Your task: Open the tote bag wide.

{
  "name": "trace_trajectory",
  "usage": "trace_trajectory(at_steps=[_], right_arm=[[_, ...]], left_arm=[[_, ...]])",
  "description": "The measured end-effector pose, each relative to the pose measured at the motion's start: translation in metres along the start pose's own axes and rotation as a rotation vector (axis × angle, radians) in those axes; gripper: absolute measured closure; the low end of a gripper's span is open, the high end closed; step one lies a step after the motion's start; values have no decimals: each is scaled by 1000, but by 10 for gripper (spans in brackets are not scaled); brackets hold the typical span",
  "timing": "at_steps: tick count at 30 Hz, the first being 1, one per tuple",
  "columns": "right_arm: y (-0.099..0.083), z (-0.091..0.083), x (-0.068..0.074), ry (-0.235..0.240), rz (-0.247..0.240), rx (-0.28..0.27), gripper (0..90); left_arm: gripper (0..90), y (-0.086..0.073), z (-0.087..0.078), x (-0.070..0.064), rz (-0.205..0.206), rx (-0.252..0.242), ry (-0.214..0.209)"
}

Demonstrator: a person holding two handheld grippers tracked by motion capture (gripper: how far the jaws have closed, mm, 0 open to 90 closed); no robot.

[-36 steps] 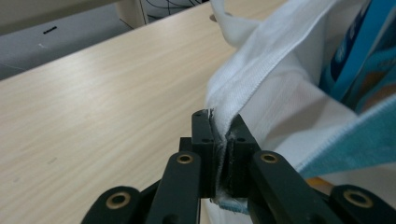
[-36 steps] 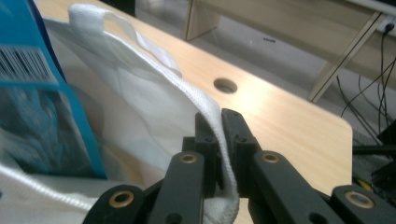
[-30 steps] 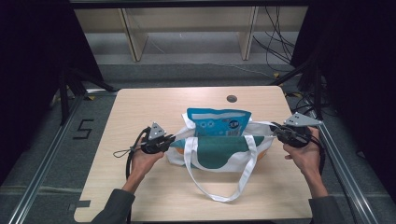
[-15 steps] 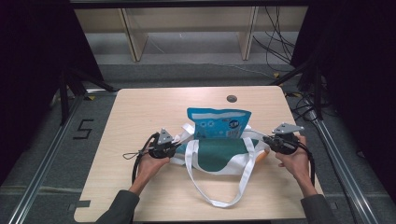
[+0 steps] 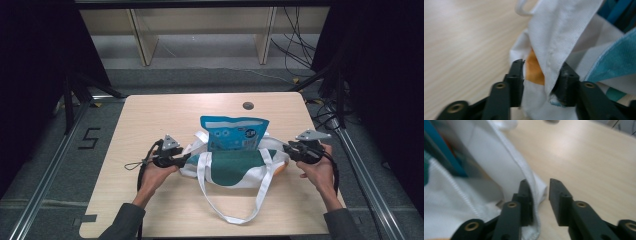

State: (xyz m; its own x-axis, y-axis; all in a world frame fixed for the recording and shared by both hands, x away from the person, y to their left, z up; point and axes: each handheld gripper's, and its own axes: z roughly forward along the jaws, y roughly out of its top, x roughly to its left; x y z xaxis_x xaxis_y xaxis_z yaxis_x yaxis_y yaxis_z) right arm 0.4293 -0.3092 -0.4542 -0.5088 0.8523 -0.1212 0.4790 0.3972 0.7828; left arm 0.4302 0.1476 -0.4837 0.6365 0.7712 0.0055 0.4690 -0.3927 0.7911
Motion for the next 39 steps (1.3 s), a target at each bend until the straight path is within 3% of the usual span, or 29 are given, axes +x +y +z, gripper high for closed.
trace_trajectory(at_steps=[2,3,6,7,8,9,10,13,15,19,20,21,24,28,30,31,33,35,37,39], right_arm=[[9,-15,-3,9,40,-25,625],[9,-15,-3,9,40,-25,625],[21,-34,-1,24,39,-92,593],[23,-37,0,35,28,-110,595],[27,-43,5,57,57,-112,590],[32,-48,6,50,15,-136,577],[34,-52,10,61,37,-138,575],[44,-66,17,116,25,-184,558],[48,-71,29,213,21,-162,535],[52,-69,45,260,-25,-145,494],[54,-68,49,288,-25,-151,484],[56,-67,58,333,-50,-122,465],[56,-62,65,341,-65,-123,447],[52,-50,72,364,-89,-52,476],[48,-45,73,350,-142,-23,597],[47,-44,72,355,-160,-4,654],[41,-45,74,361,-181,60,706],[39,-44,75,359,-202,74,717],[33,-41,77,374,-217,95,746],[24,-35,79,382,-226,121,751]], left_arm=[[551,10,-22,2,-42,-75,16],[526,10,-22,2,-42,-75,16],[495,20,-41,-3,-92,-149,-35],[494,23,-47,-6,-92,-168,-48],[490,26,-54,-11,-77,-184,-56],[481,28,-57,-15,-85,-189,-69],[477,30,-61,-20,-76,-208,-99],[480,35,-64,-38,-48,-222,-172],[463,38,-61,-46,-7,-211,-206],[448,38,-51,-57,20,-186,-231],[443,37,-50,-57,30,-180,-230],[431,37,-48,-57,29,-178,-226],[415,36,-42,-54,10,-176,-240],[454,28,-34,-54,-12,-179,-261],[568,24,-32,-56,18,-186,-265],[585,22,-30,-58,25,-177,-264],[648,20,-26,-60,50,-169,-263],[678,13,-19,-63,37,-150,-260],[708,7,-12,-65,72,-125,-257],[731,2,-7,-69,78,-91,-253]])
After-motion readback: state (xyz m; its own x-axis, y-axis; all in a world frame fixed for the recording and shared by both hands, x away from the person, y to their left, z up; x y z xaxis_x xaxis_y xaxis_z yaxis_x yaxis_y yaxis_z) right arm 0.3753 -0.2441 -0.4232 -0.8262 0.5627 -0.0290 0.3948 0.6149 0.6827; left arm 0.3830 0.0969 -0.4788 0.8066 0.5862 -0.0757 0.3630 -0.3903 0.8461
